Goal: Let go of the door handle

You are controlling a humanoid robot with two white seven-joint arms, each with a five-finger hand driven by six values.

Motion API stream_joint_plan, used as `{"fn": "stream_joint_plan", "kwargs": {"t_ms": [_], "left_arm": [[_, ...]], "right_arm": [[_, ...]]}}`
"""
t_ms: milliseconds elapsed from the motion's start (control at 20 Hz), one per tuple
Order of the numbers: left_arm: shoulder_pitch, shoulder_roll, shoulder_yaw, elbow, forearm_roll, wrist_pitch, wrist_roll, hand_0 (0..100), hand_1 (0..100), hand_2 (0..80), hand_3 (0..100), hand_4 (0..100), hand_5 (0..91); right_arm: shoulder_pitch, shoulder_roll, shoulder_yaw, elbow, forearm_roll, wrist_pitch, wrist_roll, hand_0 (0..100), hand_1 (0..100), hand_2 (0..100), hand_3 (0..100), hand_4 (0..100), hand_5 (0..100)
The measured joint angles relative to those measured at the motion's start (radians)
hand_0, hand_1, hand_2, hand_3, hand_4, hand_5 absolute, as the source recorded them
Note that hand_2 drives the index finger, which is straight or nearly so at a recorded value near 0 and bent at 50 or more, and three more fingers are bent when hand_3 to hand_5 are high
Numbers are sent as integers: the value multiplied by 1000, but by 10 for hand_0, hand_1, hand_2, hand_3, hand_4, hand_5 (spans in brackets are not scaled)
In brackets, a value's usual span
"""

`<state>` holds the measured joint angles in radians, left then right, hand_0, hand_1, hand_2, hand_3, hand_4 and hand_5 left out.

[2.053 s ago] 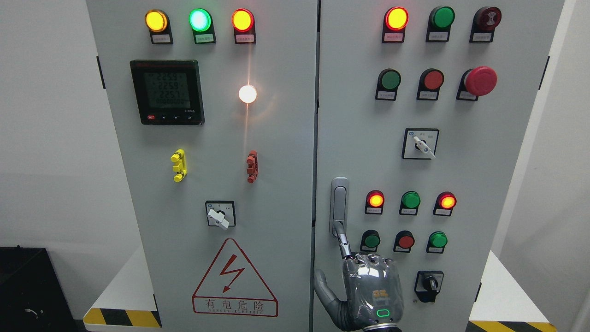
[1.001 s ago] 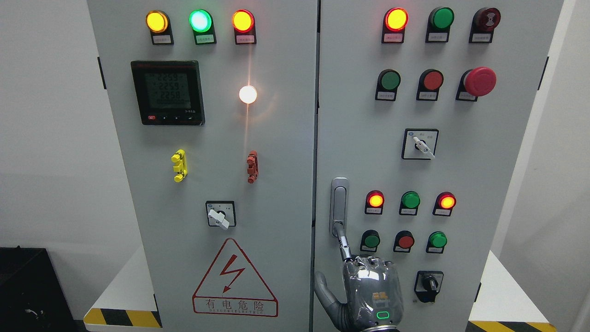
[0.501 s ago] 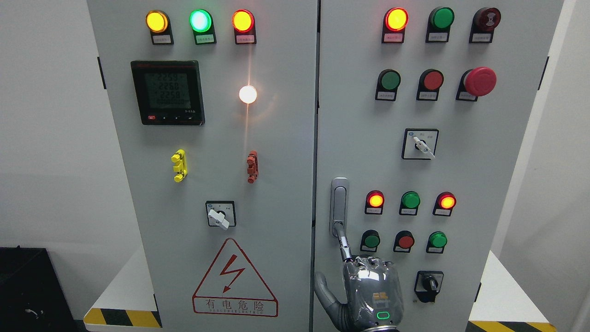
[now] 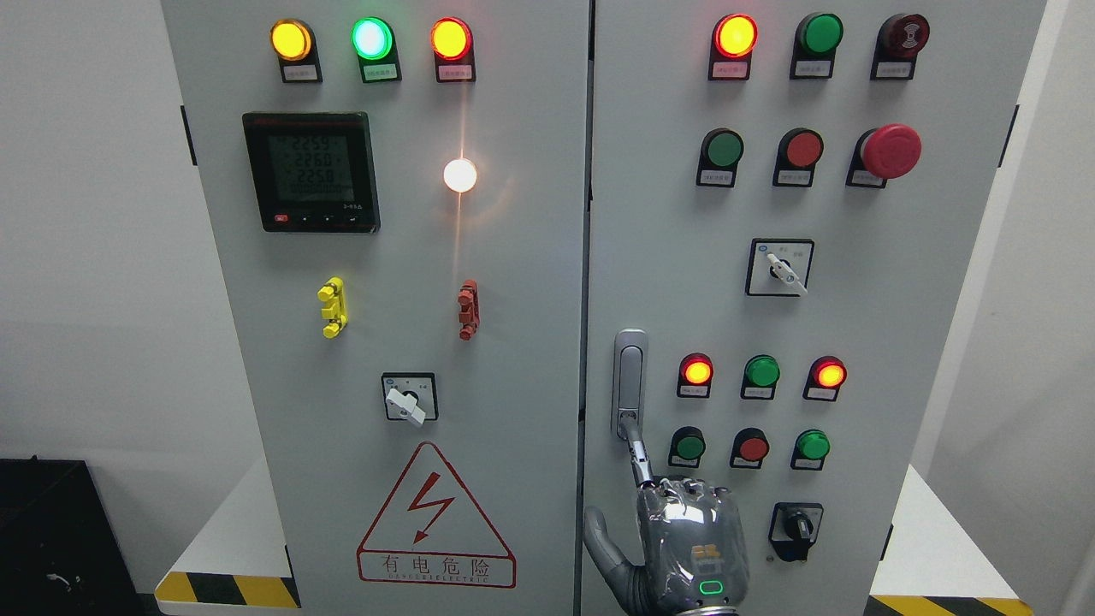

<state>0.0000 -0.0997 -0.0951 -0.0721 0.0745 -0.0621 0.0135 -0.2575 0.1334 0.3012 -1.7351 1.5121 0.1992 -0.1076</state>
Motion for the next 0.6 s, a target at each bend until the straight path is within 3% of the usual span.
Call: {"fn": "stream_joint_plan", "kwargs": {"t_ms": [601], "left_arm": [[0,0,0,0,0,0,0,120,556,0,0,0,0]], "right_arm": [[2,0,1,0,0,0,0,485,196,0,964,950,983]]}}
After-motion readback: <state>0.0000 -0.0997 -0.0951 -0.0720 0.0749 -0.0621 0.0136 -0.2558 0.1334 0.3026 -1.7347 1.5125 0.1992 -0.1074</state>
